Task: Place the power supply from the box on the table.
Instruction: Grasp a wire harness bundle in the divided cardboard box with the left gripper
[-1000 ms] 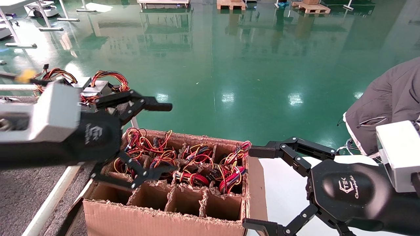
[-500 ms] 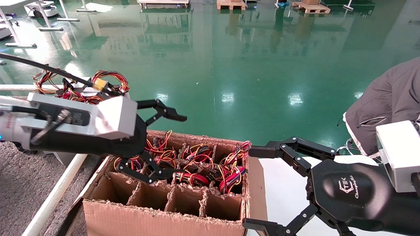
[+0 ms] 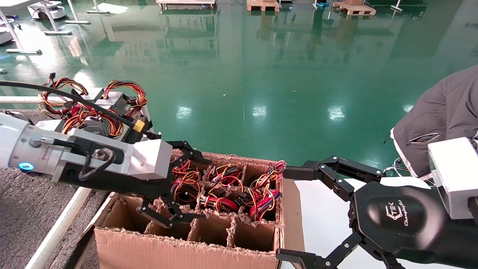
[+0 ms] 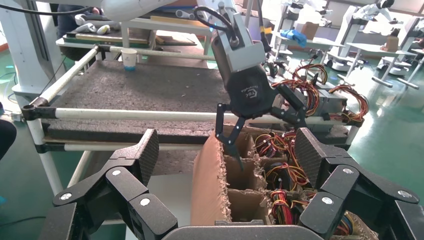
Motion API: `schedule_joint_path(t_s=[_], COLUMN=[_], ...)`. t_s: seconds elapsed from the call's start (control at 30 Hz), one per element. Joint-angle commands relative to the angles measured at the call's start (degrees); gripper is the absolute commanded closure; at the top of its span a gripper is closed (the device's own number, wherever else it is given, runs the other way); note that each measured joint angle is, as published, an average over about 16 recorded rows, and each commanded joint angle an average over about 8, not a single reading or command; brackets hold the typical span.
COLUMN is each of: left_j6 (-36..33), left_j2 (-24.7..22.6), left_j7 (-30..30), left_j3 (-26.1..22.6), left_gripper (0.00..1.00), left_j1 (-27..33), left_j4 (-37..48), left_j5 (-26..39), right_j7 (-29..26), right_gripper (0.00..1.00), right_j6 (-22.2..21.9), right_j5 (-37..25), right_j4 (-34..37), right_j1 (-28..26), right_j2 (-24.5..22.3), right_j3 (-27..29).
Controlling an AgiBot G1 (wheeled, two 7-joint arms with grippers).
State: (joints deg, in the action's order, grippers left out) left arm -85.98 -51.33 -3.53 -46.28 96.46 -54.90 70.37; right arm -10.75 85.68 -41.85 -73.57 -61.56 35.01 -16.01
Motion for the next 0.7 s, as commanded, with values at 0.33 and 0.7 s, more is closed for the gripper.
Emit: schedule_joint_path(t_s=[0.33,0.7], left_j6=[0.25,1.61], left_j2=[-1.62,-2.85], left_j7=[-2.91,-5.09], left_j3=[-2.26,-3.61], left_gripper=[0.0,0.0], left_j1=[0.24,-0.48], left_j4=[3.78,6.95], left_j5=[0.16,0.52], right_j7=[0.0,0.0], right_gripper=[0.0,0.0], right_j6=[0.0,0.0], right_j5=[0.0,0.0], right_j4=[0.0,0.0], right_j1=[0.0,0.0], right_j2=[0.0,0.0], right_j3=[0.0,0.0])
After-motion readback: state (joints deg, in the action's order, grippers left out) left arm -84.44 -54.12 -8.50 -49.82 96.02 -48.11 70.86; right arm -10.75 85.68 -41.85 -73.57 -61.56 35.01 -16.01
